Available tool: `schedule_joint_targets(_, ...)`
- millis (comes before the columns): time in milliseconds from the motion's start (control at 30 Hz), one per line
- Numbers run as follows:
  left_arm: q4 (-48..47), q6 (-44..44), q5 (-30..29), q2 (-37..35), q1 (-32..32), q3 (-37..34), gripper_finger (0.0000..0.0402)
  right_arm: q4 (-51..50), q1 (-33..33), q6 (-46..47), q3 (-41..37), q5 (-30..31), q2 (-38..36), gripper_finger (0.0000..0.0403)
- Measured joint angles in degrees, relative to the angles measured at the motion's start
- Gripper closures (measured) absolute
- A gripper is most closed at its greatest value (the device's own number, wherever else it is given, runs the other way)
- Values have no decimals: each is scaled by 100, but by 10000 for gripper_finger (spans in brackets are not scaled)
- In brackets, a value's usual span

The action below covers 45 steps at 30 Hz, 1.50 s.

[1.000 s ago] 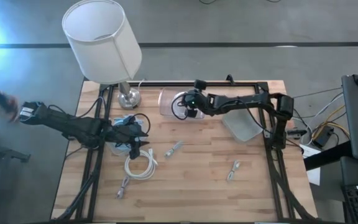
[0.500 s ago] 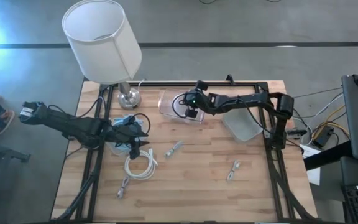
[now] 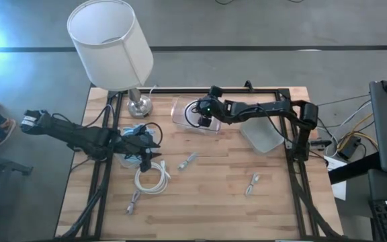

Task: Pick & Place USB Port
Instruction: Put the right white HDMI cable into the transparent bin, then put the white HDMI cable into the transparent bin

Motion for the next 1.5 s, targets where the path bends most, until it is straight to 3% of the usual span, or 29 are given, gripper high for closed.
schedule_joint_targets(200, 0, 229, 443, 0, -70, 0, 234, -391, 199, -1, 275, 10, -32, 223)
schedule_joint_targets(400, 10, 246, 454, 111, -309, 0, 234, -664, 342, 4, 487, 24, -39, 223)
schedule_joint_targets(867, 56, 879, 537, 1688, -1219, 338, 234, -1766, 1023, 452, 1342, 19, -43, 223)
schedule_joint_targets(1267, -562, 1472, 512, 2690, -1235, 888, 234, -1985, 1833, 499, 1743, 7, -43, 225)
schedule_joint_targets(1500, -900, 1474, 197, 2993, -1233, 890, 234, -2507, 2189, 1175, 1747, 4, -43, 223)
